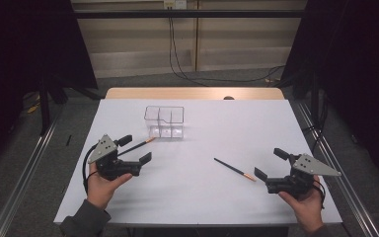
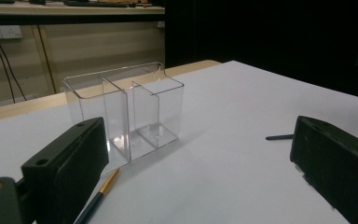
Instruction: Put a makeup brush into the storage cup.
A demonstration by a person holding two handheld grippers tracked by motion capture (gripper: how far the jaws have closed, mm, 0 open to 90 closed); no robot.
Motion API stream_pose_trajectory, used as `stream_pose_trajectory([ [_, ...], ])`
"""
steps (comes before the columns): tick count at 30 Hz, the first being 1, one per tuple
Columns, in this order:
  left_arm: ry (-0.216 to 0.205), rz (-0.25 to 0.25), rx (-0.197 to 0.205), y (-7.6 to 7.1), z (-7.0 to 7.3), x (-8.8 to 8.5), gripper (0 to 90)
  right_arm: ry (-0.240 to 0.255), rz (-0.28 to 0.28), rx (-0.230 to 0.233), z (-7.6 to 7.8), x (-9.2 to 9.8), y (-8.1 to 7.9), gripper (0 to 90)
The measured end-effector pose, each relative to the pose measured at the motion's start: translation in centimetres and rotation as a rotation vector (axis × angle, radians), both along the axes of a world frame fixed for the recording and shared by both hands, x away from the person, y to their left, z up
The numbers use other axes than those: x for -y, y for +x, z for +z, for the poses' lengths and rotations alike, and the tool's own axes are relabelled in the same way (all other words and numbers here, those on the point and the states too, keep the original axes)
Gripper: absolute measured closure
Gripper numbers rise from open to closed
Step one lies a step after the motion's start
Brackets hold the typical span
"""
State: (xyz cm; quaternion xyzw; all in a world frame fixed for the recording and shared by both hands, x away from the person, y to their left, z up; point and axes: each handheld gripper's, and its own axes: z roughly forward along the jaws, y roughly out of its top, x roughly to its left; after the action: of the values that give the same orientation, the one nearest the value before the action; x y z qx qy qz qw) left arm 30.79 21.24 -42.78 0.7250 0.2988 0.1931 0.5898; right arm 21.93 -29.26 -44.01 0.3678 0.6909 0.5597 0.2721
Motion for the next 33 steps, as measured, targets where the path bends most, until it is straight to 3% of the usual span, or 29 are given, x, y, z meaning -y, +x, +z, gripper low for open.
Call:
stream_pose_trajectory([
  [9,0.011,0.032,0.004,0.9,0.3,-0.1,4.6,0.001,0.002,-0.002,-0.1,-0.2,0.1,1.3],
  [10,-0.001,0.018,0.003,1.1,0.2,-0.1,4.6,0.000,0.003,-0.001,0.0,-0.2,0.1,1.3],
  [11,-0.002,0.039,-0.006,1.2,0.2,0.0,4.6,0.005,0.003,-0.002,0.0,-0.2,0.1,1.3],
  [16,-0.019,0.050,-0.008,1.8,0.2,0.0,4.6,0.002,-0.004,-0.002,0.0,-0.1,0.0,1.3],
  [18,0.001,0.052,-0.007,2.0,0.2,-0.1,4.6,0.001,-0.001,-0.002,0.0,-0.1,0.0,1.3],
  [19,-0.021,0.065,-0.011,2.2,0.2,0.1,4.6,-0.001,-0.002,-0.001,0.0,-0.1,0.0,1.3],
  [33,-0.024,0.102,0.000,3.3,0.1,0.2,4.6,0.002,0.001,-0.002,0.0,-0.1,0.0,1.3],
])
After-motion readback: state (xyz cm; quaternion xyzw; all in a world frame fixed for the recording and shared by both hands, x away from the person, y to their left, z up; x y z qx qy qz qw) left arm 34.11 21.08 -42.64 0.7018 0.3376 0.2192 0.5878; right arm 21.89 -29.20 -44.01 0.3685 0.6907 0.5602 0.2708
